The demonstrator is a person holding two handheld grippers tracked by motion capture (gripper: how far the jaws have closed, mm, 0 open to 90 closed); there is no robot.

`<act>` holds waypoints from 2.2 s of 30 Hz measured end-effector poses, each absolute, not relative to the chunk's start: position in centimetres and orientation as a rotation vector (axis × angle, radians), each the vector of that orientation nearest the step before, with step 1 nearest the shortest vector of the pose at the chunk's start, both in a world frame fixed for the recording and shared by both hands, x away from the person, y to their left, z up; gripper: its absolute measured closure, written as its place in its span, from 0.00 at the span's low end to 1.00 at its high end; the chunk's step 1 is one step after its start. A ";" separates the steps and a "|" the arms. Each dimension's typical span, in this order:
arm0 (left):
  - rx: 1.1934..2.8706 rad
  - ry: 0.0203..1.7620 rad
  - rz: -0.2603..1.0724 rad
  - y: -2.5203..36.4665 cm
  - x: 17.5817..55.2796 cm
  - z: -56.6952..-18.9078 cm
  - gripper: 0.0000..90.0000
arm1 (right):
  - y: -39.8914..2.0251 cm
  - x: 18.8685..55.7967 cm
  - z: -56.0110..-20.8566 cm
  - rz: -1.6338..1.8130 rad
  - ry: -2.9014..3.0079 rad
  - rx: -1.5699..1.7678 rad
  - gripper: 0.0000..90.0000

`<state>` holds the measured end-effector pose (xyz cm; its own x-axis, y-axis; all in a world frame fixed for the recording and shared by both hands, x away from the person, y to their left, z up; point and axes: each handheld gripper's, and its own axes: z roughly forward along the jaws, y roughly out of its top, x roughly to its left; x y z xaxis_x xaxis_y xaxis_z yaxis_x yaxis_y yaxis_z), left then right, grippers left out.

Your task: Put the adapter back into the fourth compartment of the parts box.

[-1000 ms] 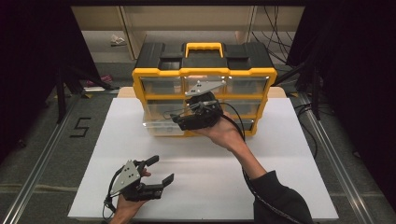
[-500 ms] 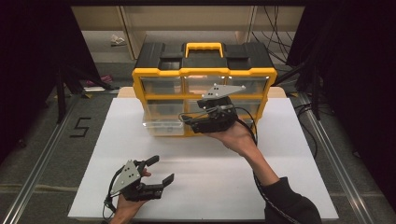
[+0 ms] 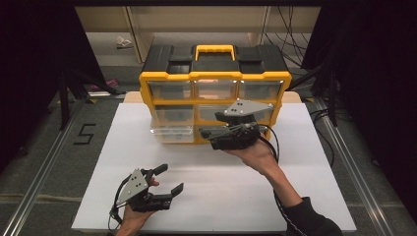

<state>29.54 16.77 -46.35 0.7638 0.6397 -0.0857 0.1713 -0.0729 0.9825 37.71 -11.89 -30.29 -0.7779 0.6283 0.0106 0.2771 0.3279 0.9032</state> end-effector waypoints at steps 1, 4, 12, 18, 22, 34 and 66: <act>1.629 0.660 0.436 16.8 29.5 -46.4 0.20 | -12.1 37.6 -30.4 1.438 2.252 0.805 0.33; 1.629 0.660 0.436 16.8 29.6 -46.4 0.20 | -12.5 37.3 -30.6 1.459 2.239 0.810 0.33; 1.631 0.659 0.437 16.8 29.6 -46.4 0.20 | -13.4 36.3 -31.5 1.476 2.215 0.802 0.33; 1.631 0.660 0.436 16.7 29.6 -46.4 0.20 | -14.0 35.9 -32.2 1.491 2.203 0.805 0.33; 1.632 0.659 0.436 16.8 29.6 -46.4 0.20 | -14.3 35.6 -32.2 1.514 2.185 0.809 0.33; 1.635 0.658 0.436 16.7 29.5 -46.4 0.20 | -14.9 34.5 -33.5 1.541 2.166 0.814 0.31; 1.640 0.649 0.426 16.7 29.5 -46.4 0.20 | -16.4 33.0 -37.0 1.542 2.184 0.825 0.25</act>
<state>29.52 16.67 -46.38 0.7728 0.6292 -0.0834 0.1731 -0.0825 0.9814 33.02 -16.38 -37.00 -0.7726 0.6328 0.0526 0.2615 0.2416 0.9345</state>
